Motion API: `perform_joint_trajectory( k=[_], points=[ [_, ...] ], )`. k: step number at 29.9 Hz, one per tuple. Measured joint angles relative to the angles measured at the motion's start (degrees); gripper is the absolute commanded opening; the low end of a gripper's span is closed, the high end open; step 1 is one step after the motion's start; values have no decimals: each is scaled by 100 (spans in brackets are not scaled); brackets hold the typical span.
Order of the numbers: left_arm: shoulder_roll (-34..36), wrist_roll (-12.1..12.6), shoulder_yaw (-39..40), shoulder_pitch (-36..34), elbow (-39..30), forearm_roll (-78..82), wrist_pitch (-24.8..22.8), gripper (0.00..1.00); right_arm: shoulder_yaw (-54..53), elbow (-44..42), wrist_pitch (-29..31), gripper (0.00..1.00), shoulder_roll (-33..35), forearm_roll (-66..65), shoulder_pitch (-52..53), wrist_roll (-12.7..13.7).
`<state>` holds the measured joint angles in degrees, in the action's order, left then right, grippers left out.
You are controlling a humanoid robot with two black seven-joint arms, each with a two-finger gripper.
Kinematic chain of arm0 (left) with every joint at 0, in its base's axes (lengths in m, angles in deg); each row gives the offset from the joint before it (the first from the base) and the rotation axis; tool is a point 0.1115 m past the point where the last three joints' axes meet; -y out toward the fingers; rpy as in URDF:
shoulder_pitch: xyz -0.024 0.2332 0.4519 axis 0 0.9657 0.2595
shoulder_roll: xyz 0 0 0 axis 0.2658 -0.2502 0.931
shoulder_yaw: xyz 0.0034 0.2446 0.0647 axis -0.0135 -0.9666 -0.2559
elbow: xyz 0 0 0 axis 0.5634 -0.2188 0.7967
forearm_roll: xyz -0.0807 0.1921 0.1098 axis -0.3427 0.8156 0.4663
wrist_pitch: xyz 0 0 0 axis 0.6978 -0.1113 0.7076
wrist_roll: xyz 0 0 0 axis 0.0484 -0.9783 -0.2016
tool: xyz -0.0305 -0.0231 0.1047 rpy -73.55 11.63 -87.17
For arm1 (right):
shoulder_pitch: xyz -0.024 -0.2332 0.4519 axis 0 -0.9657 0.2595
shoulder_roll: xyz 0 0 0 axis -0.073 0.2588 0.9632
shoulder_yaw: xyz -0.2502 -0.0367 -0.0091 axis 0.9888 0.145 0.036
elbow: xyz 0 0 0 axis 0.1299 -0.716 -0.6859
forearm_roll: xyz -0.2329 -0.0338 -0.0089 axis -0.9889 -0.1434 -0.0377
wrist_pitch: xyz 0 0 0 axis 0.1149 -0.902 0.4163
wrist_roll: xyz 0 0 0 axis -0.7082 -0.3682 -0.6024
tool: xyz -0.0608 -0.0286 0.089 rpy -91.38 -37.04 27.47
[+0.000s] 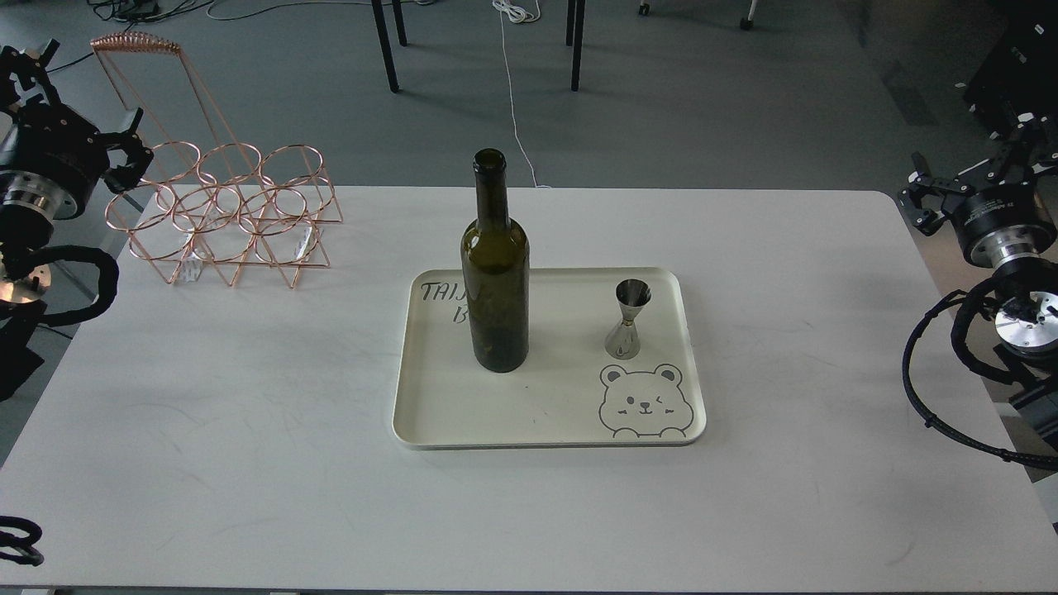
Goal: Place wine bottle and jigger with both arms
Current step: 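Move the right gripper in toward the steel jigger on the tray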
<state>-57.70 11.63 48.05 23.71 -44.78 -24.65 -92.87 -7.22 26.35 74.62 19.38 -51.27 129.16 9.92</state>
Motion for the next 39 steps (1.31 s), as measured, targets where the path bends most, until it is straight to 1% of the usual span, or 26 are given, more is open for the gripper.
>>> perform_joint_trajectory(
  k=[11, 16, 21, 27, 35, 37, 39],
  points=[
    [3, 41, 8, 1, 0, 0, 10, 98, 104, 307, -14, 99, 39, -69, -33, 8],
    [2, 30, 14, 0, -4, -2, 0, 98, 466, 850, -46, 99, 253, -392, -53, -85],
    [24, 30, 40, 0, -10, -8, -40, 98, 544, 1686, -250, 99, 827, -952, -62, -138],
    [40, 30, 70, 0, -16, -10, -42, 98, 562, 2985, -848, 99, 1573, -2361, -88, -145],
    [41, 8, 80, 0, -16, -9, -42, 98, 597, 4702, -1824, 99, 2197, -5165, -617, -145],
    [41, 5, 80, 0, -17, -9, -42, 98, 735, 5016, -2092, 99, 2275, -5865, -717, -145],
    [41, -4, 79, 0, -17, -9, -42, 98, 985, 5245, -2331, 99, 2343, -6295, -745, -145]
  ],
)
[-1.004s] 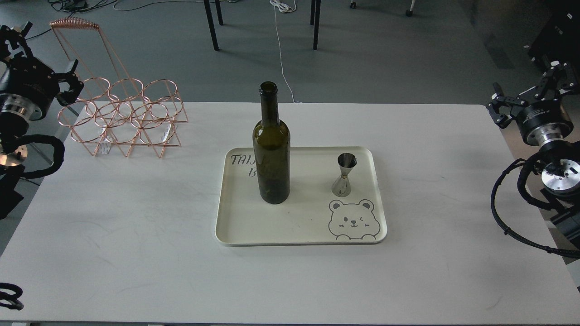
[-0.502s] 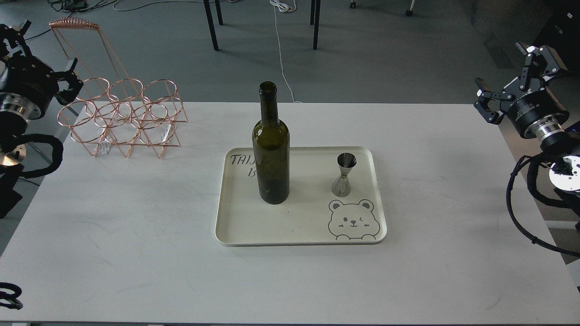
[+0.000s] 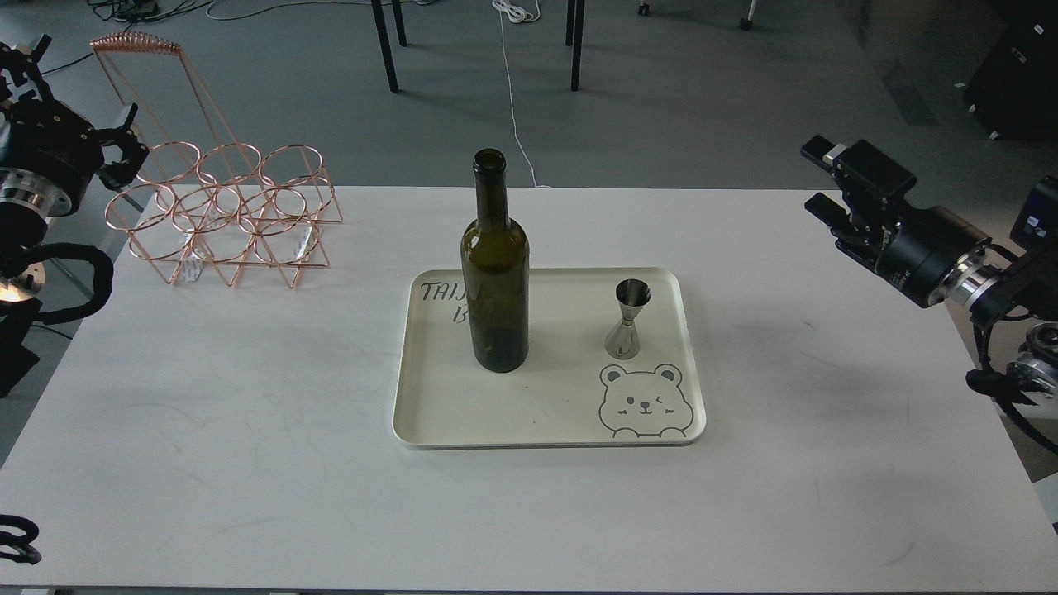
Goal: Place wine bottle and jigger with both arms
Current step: 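Move the right gripper in toward the steel jigger on the tray, then grasp the steel jigger with the right gripper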
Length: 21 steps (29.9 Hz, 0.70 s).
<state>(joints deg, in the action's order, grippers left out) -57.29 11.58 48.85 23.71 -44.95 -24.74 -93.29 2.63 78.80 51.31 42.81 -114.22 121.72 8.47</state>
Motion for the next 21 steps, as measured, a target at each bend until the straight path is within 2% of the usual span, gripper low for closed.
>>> perform_joint_trajectory(
  k=[7, 10, 16, 21],
  points=[
    [-1, -129, -41, 17, 0, 1, 0, 98, 972, 474, -875, 98, 82, -1148, 31, -15],
    [7, -144, -43, 23, 0, 0, 0, 98, 1108, 485, -989, 98, 80, -1712, 10, -180],
    [36, -150, -37, 25, 0, 0, 0, 98, 1210, 266, -1284, 96, -46, -3049, -60, -305],
    [57, -162, -26, 25, 4, 0, 0, 98, 1459, -157, -1541, 93, -453, -3891, 26, -387]
  ],
)
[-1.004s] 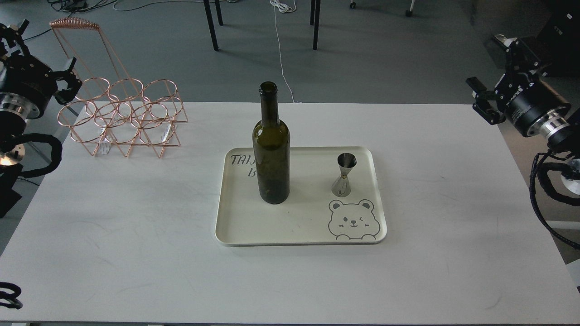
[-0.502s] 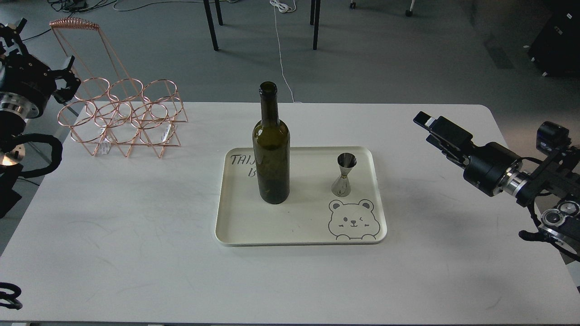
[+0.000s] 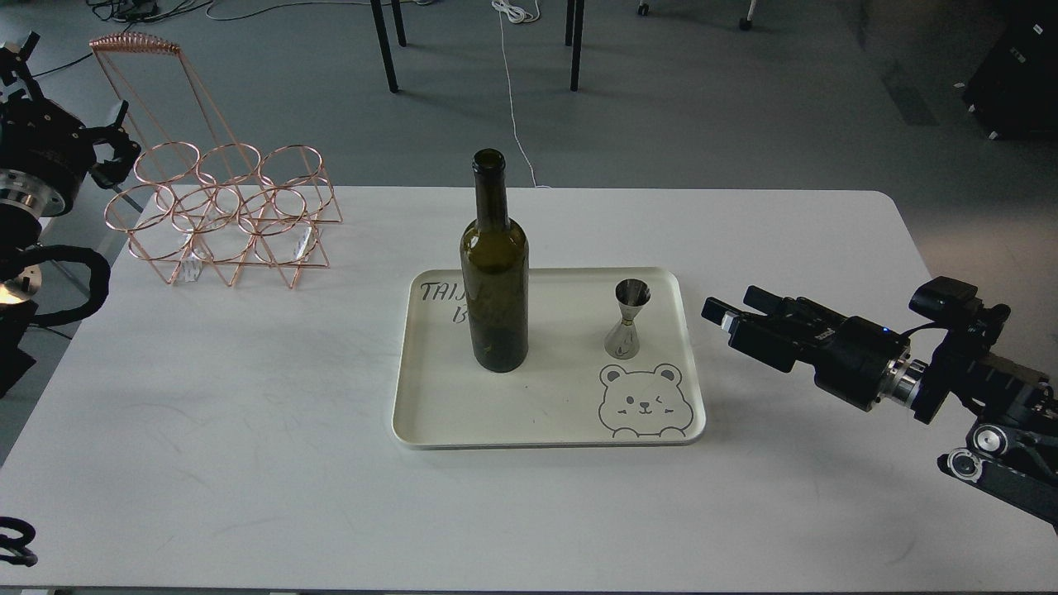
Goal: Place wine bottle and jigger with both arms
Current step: 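Grasp the steel jigger with the right gripper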
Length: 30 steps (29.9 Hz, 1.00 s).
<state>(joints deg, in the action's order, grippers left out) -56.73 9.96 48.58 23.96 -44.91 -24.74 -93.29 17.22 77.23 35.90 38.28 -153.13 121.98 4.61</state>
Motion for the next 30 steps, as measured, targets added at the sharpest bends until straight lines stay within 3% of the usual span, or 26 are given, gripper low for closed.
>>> perform_joint_trajectory(
  k=[9, 22, 30],
  points=[
    [13, -2, 1, 32, 3, 0, 1, 98, 386, -1127, -146, 79, -953, -840, 321, -56],
    [31, -10, 16, 51, 30, 0, 1, 98, 553, -2069, -278, 59, -1796, -914, 521, -58],
    [31, -1, 16, 45, 39, 0, 1, 98, 853, -2469, -282, 58, -2140, -915, 768, -58]
  ],
)
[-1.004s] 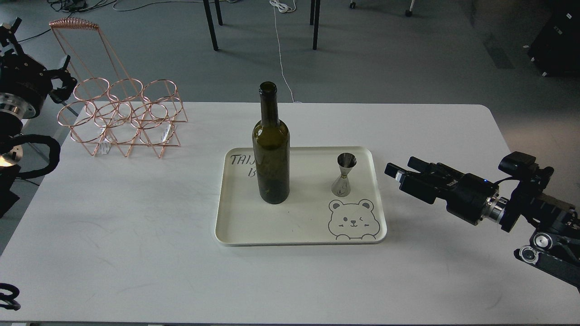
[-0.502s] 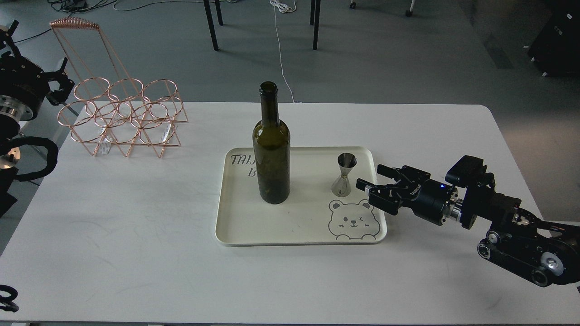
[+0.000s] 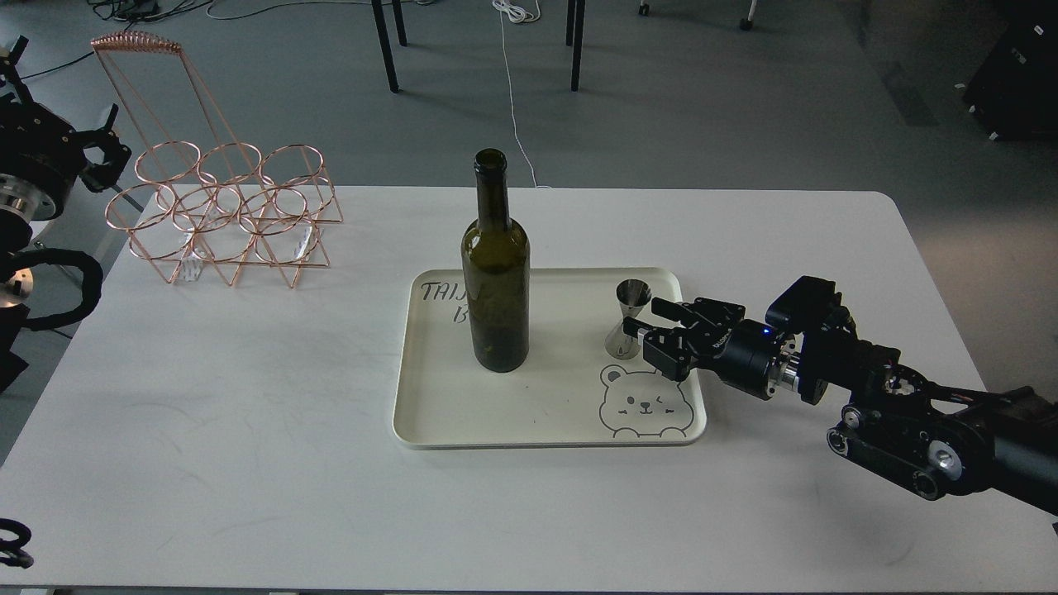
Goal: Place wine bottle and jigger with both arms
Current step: 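Grasp the steel jigger with the right gripper, then lift the jigger off the tray and carry it beside the tray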
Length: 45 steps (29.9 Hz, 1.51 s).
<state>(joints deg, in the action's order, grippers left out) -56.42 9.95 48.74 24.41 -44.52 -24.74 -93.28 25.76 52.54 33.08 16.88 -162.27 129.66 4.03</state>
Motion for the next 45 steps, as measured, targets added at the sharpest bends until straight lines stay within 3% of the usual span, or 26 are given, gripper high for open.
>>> perform_joint_trajectory(
  k=[4, 16, 21, 33, 39, 45],
  points=[
    [-2, 0, -3, 0, 1, 0, 0, 98, 23, -251, -29, 54, -272, 0, 25, 0],
    [-2, -1, 2, 0, 9, 0, 0, 98, 45, -545, -74, 16, -486, 0, 25, 8],
    [-2, -1, 2, 0, 9, 0, 0, 98, 61, -547, -143, 8, -500, 0, 59, 6],
    [64, -1, 2, -28, 9, 0, 0, 98, 59, -444, -528, 7, -413, 11, 226, -5],
    [110, -1, 2, -48, 9, 0, 0, 98, -47, -437, -965, 7, 27, 29, 321, 2],
    [114, 4, 2, -59, 9, 0, 0, 98, -301, -522, -1021, 7, 565, 88, 206, 56]
  ],
)
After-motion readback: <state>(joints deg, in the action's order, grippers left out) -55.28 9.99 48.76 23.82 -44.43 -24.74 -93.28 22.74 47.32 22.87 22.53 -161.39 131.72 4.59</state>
